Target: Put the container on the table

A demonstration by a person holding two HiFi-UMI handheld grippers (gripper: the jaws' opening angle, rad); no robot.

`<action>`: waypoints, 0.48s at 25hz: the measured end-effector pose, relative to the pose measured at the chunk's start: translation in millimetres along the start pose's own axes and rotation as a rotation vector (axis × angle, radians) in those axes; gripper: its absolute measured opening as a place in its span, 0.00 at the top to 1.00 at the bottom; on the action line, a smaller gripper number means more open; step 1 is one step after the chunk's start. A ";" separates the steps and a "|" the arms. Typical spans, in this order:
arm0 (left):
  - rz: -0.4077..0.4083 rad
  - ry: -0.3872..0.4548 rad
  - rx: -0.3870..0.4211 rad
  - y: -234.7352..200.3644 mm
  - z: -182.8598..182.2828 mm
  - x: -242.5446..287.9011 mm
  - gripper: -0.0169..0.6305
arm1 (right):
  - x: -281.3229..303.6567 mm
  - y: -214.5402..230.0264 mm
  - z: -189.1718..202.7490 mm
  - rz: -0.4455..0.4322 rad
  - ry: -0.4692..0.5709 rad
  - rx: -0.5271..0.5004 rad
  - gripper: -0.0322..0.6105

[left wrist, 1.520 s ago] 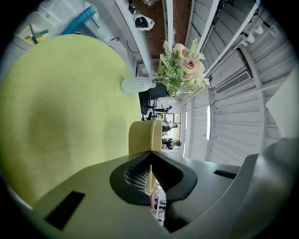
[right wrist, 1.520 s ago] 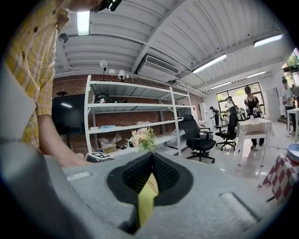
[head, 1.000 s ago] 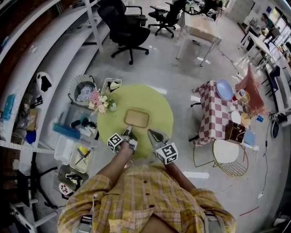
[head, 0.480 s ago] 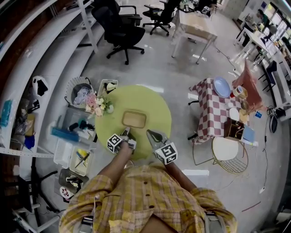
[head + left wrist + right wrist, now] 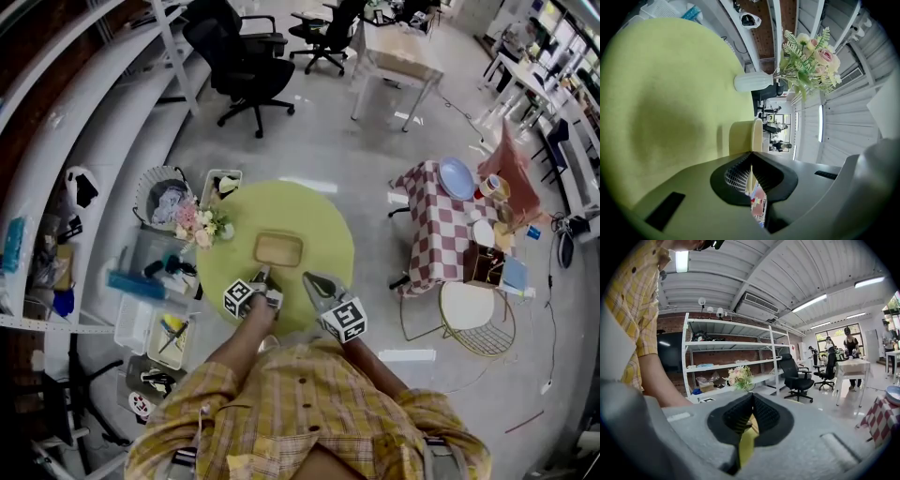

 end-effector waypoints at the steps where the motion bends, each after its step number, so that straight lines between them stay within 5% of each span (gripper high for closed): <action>1: -0.001 -0.002 -0.002 -0.5 0.5 2.1 0.95 | 0.1 -0.1 0.3 -0.001 -0.001 0.000 0.95; 12: 0.023 0.029 -0.063 -12.1 -3.2 19.6 0.95 | -7.2 3.1 4.5 0.020 -0.008 0.032 0.95</action>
Point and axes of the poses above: the fingertips, and each gripper's own axes: x forward along the fingers, y to its right, z out of its underside, the point moved 9 cm from there along -x, backward along the fingers, and after that the axes turned 13 degrees about -z, right-handed, at the moved point
